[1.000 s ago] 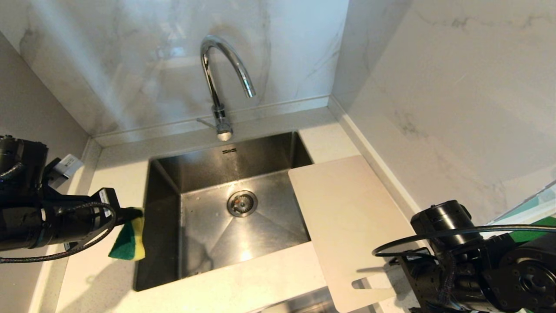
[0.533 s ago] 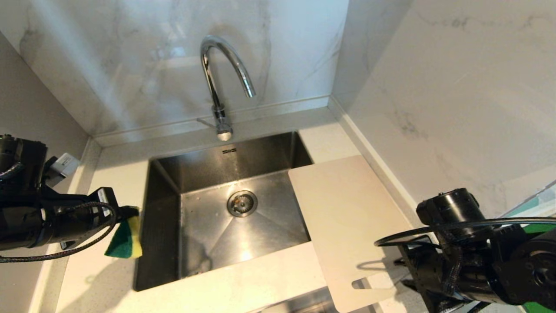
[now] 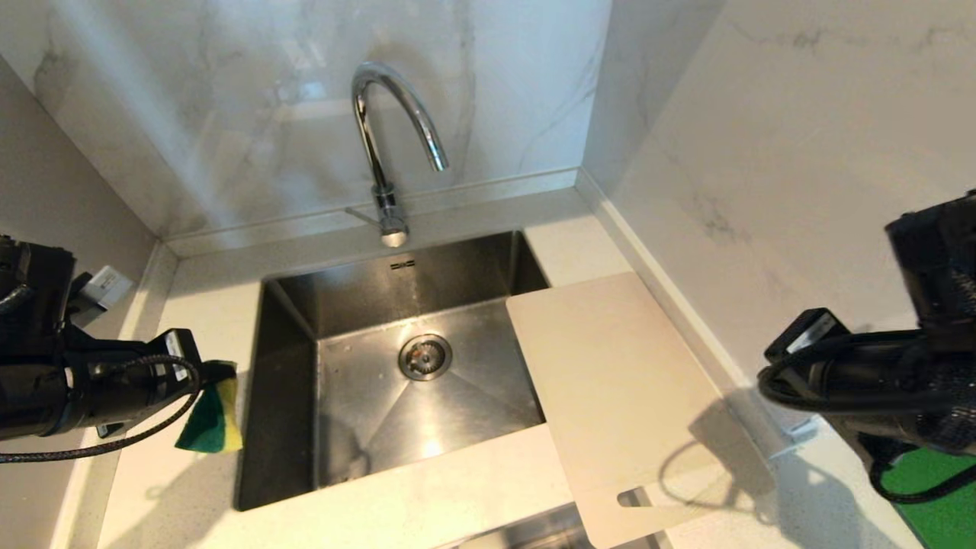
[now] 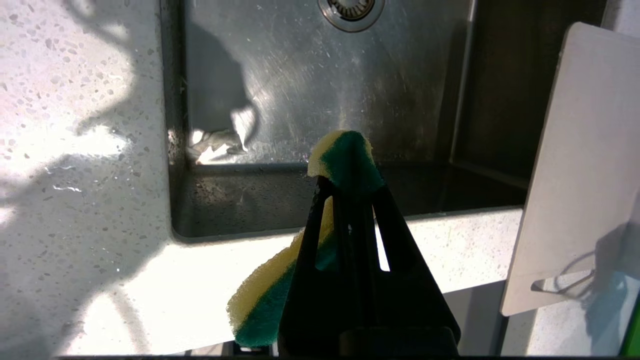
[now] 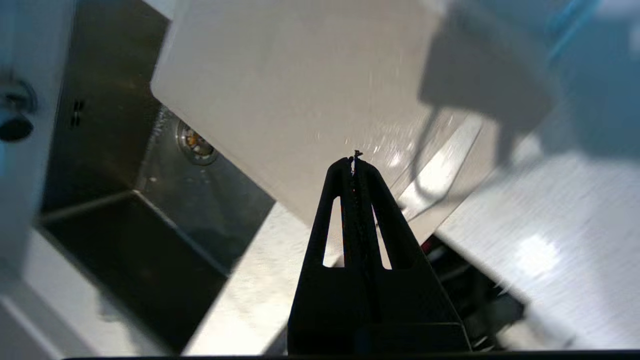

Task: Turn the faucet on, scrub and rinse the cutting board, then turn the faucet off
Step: Put down the cleaning cloth

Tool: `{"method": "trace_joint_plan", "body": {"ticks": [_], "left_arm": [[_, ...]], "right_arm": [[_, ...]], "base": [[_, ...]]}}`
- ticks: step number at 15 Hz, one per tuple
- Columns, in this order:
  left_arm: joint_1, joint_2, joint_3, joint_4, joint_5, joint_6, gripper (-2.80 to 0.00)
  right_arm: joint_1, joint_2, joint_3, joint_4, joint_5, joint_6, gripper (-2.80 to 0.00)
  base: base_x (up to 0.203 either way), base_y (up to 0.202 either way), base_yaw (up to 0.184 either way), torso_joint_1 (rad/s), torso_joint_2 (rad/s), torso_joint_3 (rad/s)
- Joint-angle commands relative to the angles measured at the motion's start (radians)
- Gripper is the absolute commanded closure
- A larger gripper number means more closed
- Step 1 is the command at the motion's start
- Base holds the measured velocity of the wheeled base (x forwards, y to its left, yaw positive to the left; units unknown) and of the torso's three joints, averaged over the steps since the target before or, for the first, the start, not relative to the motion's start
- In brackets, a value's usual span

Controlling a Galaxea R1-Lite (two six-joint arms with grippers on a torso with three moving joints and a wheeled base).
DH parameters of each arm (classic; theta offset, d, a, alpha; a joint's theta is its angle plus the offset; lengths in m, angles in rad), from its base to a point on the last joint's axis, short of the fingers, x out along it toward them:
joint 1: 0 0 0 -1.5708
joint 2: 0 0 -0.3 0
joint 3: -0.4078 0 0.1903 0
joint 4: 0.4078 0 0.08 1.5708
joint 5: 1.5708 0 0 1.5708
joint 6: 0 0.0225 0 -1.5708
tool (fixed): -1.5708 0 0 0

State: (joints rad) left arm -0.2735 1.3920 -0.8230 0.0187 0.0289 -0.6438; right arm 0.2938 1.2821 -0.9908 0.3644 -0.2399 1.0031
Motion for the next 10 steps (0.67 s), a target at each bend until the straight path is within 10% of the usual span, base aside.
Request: {"method": "trace_joint_plan", "body": {"ticks": [1, 10], "left_arm": [[0.000, -0.013, -0.003, 0.000, 0.002, 0.004, 0.00], [0.002, -0.028, 0.002, 0.000, 0.002, 0.004, 0.00]], "right_arm": [[-0.029, -0.124, -0.017, 0.010, -0.022, -0.220, 0.00], [-0.447, -0.306, 0.110, -0.130, -0.041, -0.692, 0.00]], "base": [[0.000, 0.000, 0.000, 0.000, 0.00, 0.000], [0.000, 0.000, 0.000, 0.000, 0.00, 0.000]]}}
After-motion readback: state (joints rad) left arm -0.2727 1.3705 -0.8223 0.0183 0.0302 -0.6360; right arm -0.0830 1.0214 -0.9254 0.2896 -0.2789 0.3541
